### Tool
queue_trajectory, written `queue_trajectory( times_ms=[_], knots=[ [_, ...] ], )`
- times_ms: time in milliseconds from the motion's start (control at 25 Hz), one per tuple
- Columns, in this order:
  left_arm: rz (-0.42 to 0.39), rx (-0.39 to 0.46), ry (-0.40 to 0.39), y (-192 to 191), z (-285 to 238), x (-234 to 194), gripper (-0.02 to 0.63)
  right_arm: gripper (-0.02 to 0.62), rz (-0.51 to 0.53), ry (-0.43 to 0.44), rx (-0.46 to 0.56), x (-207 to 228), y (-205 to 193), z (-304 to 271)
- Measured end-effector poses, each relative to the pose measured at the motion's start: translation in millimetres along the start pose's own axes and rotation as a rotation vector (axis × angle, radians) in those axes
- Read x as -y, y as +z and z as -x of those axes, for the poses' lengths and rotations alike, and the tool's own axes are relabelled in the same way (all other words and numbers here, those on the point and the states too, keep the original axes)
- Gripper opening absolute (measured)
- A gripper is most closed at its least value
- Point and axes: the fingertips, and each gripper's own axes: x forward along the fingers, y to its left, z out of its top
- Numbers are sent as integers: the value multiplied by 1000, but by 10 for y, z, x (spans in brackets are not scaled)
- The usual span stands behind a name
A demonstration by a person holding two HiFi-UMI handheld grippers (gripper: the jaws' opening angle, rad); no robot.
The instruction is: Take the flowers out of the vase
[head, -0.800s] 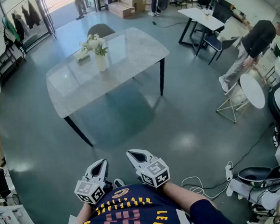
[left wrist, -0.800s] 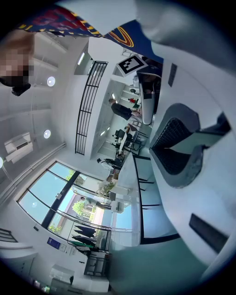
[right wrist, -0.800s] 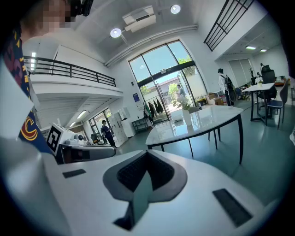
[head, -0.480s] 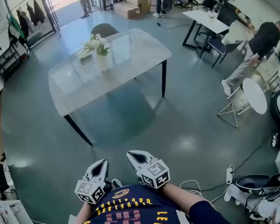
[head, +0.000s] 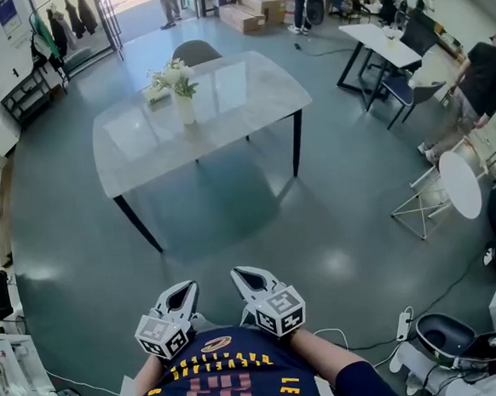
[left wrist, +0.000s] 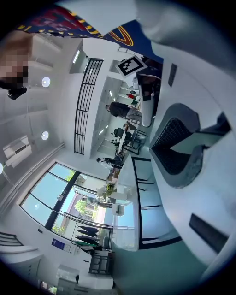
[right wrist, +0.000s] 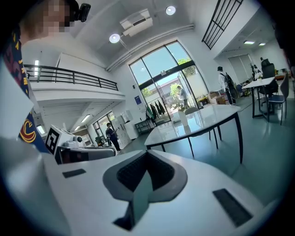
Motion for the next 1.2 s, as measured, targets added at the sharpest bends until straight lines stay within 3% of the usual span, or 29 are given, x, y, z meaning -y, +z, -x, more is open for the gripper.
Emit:
queue_trajectory(
  times_ms=[240, 400, 600, 800, 1200],
  knots=[
    [24, -6, 18, -74, -69, 131, 3, 8, -14, -5, -12, 137, -88, 176],
    [-9, -29, -4, -111, -137, 239, 3, 8, -38, -24, -11, 208, -160, 239],
    [7, -40, 5, -117, -169, 151, 3, 8, -52, -32, -17, 255, -207, 205],
    [-40, -47, -52, -32, -328, 193, 3, 8, -65, -88, 8, 406, -123, 233],
    [-2, -44, -64, 176, -491, -469, 3, 8, -66, -122, -15, 487, 43, -364]
  ],
)
